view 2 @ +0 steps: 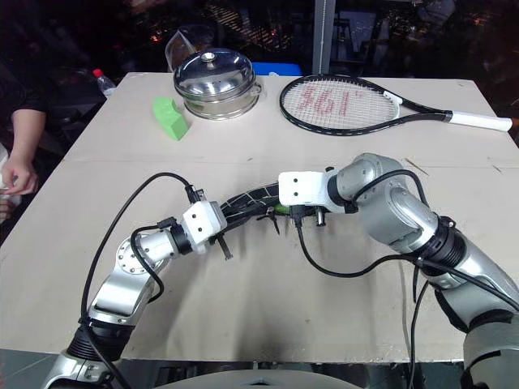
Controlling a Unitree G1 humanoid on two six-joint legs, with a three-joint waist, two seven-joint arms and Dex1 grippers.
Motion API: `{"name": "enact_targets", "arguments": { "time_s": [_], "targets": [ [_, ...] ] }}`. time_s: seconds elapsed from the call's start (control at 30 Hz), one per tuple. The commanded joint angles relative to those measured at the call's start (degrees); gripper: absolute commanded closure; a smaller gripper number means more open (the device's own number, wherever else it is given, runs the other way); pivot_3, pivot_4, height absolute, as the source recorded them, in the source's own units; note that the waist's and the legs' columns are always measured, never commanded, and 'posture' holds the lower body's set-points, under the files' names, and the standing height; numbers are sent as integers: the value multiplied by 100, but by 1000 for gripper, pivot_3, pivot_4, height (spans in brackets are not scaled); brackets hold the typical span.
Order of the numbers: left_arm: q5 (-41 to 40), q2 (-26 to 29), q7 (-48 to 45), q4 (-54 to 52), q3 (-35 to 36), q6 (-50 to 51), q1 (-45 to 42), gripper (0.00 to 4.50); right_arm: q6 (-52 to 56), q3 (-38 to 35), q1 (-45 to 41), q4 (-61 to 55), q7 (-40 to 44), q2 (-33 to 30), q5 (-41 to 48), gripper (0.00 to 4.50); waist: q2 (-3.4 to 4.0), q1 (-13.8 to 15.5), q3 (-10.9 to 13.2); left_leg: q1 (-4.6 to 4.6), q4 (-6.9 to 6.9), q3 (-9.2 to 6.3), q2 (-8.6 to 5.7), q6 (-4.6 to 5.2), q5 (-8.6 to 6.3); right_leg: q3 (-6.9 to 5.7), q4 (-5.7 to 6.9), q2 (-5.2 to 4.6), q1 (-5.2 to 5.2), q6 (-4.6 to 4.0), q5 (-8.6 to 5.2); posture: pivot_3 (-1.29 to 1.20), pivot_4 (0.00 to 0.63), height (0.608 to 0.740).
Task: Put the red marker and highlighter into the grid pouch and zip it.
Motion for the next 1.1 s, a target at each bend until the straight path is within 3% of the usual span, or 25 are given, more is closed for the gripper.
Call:
{"name": "enact_targets", "arguments": {
  "time_s": [0.03, 0.2, 0.27, 0.3, 0.43, 0.57, 0.67, 0.77, 0.93, 1.1],
  "targets": [
    [-338, -15, -142, -420, 4, 26, 52, 4500, 17, -49, -146, 83, -174, 80, 0, 3845, 0, 7, 0, -1, 0, 0, 0, 0, 0, -1, 1, 0, 0, 0, 0, 0, 150, 740],
    [-315, 26, -183, -387, -13, 25, 91, 4500, -162, -11, -241, 287, -109, 316, 155, 3845, 0, 3, 0, -2, 2, -1, -1, 0, 0, -1, 2, 2, -2, 0, 0, 0, 150, 740],
    [-326, 16, -152, -374, 7, 73, 112, 4500, -141, -104, -244, 306, -113, 361, 234, 2820, 0, 5, 0, -2, 2, -2, -1, 0, 0, -2, 2, 2, -2, 0, 0, 0, 150, 740],
    [-373, -15, -93, -356, 61, 158, 126, 4500, -171, -169, -231, 260, -50, 269, 286, 2688, 0, 6, 0, -2, 1, -2, -1, 0, 0, -2, 2, 2, -2, 0, 0, 0, 150, 740],
    [-536, -61, 18, -335, 231, 437, 163, 4500, -5, -680, -173, -204, 463, -281, 896, 931, 0, 31, 0, -9, 1, -6, -3, 0, 0, -6, -1, -1, -3, 1, 0, 0, 150, 740],
    [-694, -72, 93, -442, 330, 699, 134, 4500, 947, -1798, -247, -533, 844, -728, 1945, 931, -1, 23, 1, -12, 4, -12, -4, 1, 0, -8, -3, -5, -2, 1, 0, 0, 150, 740],
    [-798, -126, 211, -511, 392, 933, -10, 4500, 2418, -2786, -224, -897, 832, -708, 2869, 931, -1, 14, 1, -12, 4, -18, -3, 0, 0, -4, -2, -26, -2, -1, 0, 0, 150, 740],
    [-890, -211, 308, -543, 453, 1092, -218, 4500, 3608, -3324, -27, -1412, 557, -488, 3493, 931, -2, 14, 0, -16, 3, -31, -2, 1, 0, -1, -1, -28, -2, -3, 0, 0, 150, 740],
    [-884, -275, 301, -499, 370, 1143, -477, 4500, 4440, -3269, 644, -1904, -791, 586, 3649, 931, -5, 9, -2, -18, 4, -35, -4, 1, 0, 0, 2, -25, 0, -2, 0, 0, 150, 740],
    [-762, -228, 153, -403, 275, 954, -419, 4500, 4428, -3548, 733, -1328, -2376, 2267, 3259, 931, -3, -3, -1, -28, 7, -36, -8, -6, 5, 0, 7, 2, -8, 0, 1, 0, 150, 740]
  ]
}}
